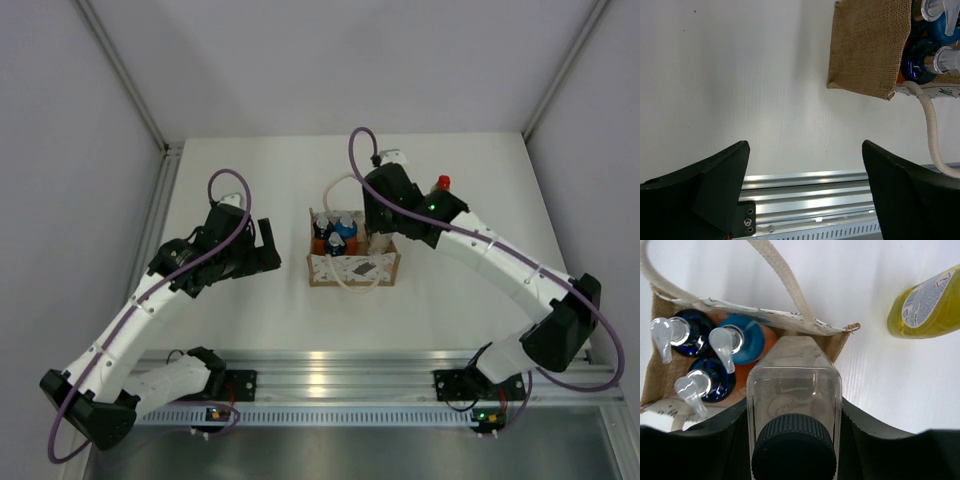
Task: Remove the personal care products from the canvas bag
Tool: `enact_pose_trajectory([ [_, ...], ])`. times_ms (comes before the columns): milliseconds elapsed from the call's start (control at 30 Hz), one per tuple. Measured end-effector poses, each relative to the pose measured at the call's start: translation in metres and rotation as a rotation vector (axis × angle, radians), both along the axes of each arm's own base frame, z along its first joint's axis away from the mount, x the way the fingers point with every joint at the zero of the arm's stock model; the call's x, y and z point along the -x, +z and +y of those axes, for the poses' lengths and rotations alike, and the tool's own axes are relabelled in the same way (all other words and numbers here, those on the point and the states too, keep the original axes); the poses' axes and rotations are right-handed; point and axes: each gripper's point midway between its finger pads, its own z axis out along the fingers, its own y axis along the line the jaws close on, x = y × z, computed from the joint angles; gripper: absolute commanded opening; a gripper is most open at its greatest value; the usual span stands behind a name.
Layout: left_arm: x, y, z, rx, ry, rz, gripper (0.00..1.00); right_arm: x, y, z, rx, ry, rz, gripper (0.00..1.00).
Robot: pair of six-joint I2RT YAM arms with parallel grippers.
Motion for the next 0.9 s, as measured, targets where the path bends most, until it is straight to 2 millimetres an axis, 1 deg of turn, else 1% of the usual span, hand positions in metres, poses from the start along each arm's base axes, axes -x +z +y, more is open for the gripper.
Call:
enact_pose_trajectory([
  [100,0.0,0.0,0.0,0.003,0.004,0.001,0.98,0.005,0.021,0.001,-0.015,0.041,-0.007,0.0],
  [233,0.0,0.0,0.0,0.004,0.006,0.001,0.99,0.012,0.06,0.0,-0.056,0.077,-0.041,0.0],
  [367,0.0,0.0,0.0,0.004,0.006,0.002,0.99,0.018,0.098,-0.007,-0.102,0.083,-0.091,0.0],
  [467,0.0,0.0,0.0,0.004,0.006,0.002,0.99,0.021,0.118,-0.019,-0.126,0.068,-0.119,0.0],
  [567,0.0,0.0,0.0,0.004,0.007,0.001,0.99,0.024,0.126,-0.036,-0.122,0.034,-0.126,0.0],
  [633,0.0,0.0,0.0,0.002,0.008,0.0,0.99,0.026,0.126,-0.052,-0.106,-0.004,-0.119,0.0],
  [767,-0.001,0.0,0.001,-0.002,0.013,-0.002,0.99,0.026,0.122,-0.088,-0.086,-0.097,-0.104,0.0],
  [900,-0.001,0.0,0.002,-0.006,0.016,-0.005,0.98,0.032,0.11,-0.128,-0.067,-0.197,-0.089,0.0],
])
